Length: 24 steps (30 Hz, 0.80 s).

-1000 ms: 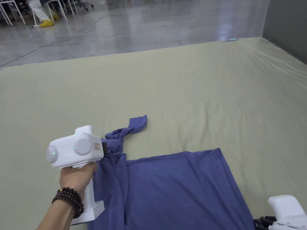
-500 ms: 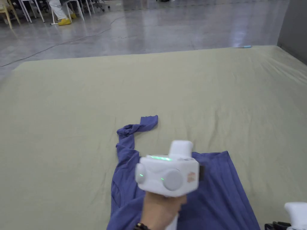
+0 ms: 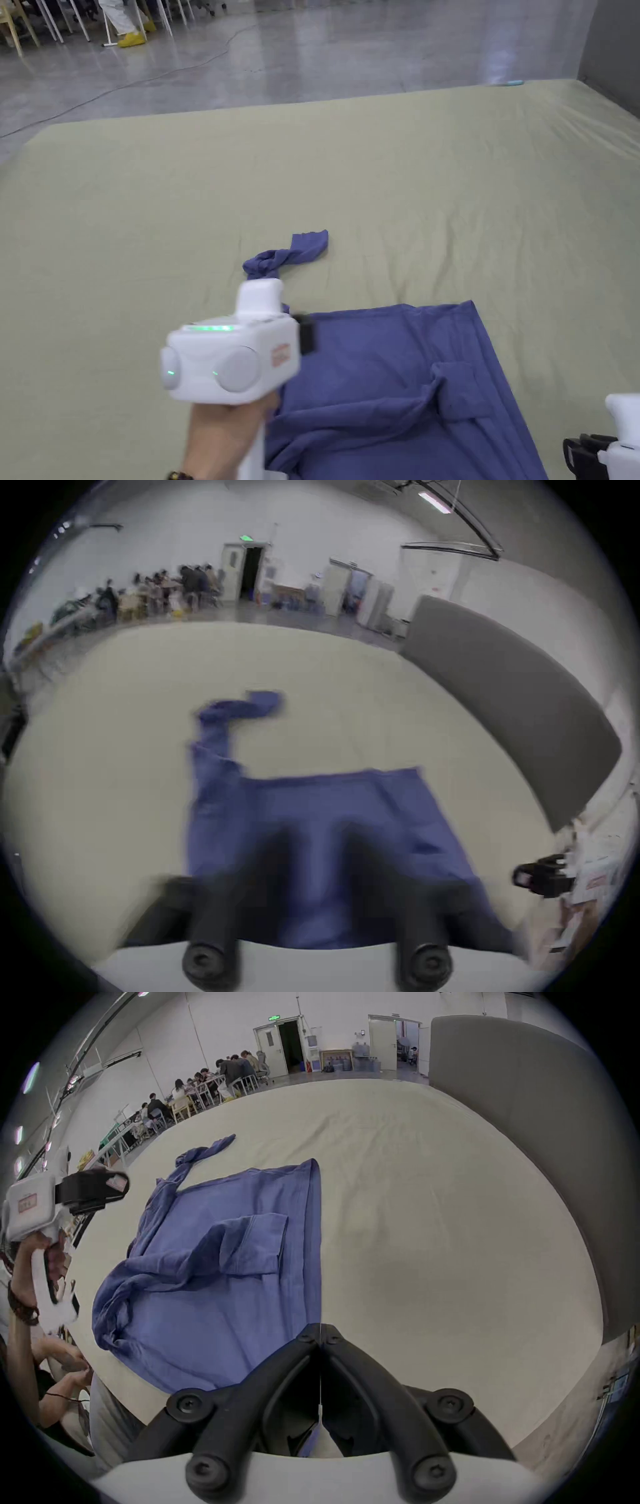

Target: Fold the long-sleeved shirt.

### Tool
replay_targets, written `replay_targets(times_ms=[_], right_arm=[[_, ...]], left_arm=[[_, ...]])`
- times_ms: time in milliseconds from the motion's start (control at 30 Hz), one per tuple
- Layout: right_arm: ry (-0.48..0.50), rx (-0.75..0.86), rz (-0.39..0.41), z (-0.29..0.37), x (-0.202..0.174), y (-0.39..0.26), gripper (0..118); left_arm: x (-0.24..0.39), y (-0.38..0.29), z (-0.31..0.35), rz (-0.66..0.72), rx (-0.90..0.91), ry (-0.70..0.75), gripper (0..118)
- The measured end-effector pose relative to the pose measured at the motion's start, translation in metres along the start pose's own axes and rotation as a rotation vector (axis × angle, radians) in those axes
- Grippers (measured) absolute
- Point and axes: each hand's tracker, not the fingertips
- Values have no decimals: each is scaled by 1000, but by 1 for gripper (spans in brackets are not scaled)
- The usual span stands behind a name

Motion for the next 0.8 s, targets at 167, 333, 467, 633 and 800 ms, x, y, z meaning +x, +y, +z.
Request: replay_targets(times_ms=[167,333,467,633,800], right_arm=[[26,-10,19,-6,-13,0,3],[35,-23,34,-10,-18,1,3],[27,-33,44,-8,-19,1,3],[12,-34,44,-5,-15,3,3],[2,-33,41,-6,-12,6,3]], left_arm=[[-76,7,-19,127,-26,42,0],[-95,-2,-44,179,-64,4,90],[-88,-8,-71,132,-149,52,115],[-77,-24,-99,64,-202,81,111],[-67,-37,-102,14,-208,117,18]])
